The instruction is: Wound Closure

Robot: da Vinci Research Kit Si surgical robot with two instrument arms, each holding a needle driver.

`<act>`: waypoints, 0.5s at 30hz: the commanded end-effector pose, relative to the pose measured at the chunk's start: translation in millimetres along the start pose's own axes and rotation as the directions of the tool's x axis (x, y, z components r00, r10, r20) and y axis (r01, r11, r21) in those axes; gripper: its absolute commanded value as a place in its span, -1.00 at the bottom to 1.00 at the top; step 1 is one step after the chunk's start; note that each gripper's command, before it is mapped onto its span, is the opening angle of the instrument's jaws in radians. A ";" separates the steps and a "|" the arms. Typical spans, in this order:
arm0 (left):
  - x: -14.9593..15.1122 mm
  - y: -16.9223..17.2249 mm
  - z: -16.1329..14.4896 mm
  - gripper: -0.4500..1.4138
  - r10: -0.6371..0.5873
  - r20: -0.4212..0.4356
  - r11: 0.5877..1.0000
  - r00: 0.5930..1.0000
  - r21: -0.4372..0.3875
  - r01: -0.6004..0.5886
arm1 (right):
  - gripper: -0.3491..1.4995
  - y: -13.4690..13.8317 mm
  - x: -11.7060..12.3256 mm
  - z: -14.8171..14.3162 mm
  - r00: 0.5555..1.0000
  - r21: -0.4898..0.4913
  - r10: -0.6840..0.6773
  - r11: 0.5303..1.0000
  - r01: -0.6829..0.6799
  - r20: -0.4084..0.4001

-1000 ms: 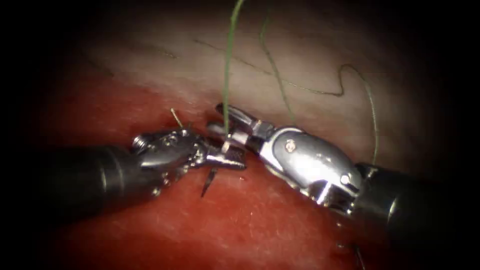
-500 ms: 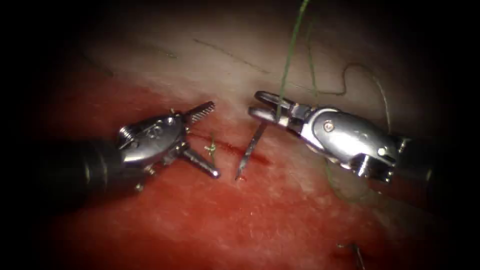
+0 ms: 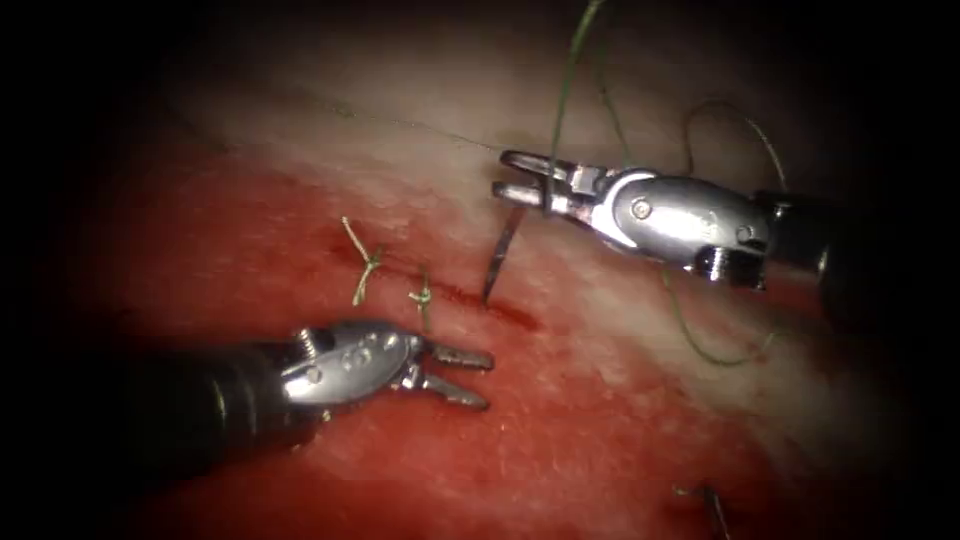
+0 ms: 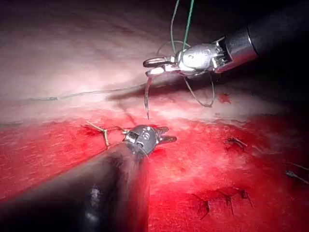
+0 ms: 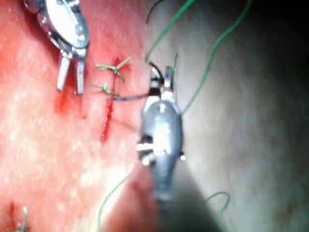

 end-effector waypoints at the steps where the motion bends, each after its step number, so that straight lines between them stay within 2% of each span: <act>1: -0.8 -0.7 0.8 -0.62 -0.001 0.007 1.000 1.000 0.013 0.001 | -1.00 0.1 -1.2 0.9 1.000 -0.008 -0.018 1.000 0.018 -0.018; 7: -3.2 -2.5 1.9 -0.62 0.017 0.048 0.999 0.999 0.036 -0.018 | -1.00 0.1 -2.4 1.0 0.998 -0.023 -0.052 0.998 0.051 -0.039; 15: -4.6 -3.5 2.9 -0.62 -0.010 0.075 0.999 0.997 0.048 0.007 | -1.00 -0.2 -2.7 1.4 0.996 -0.040 -0.081 0.996 0.079 -0.048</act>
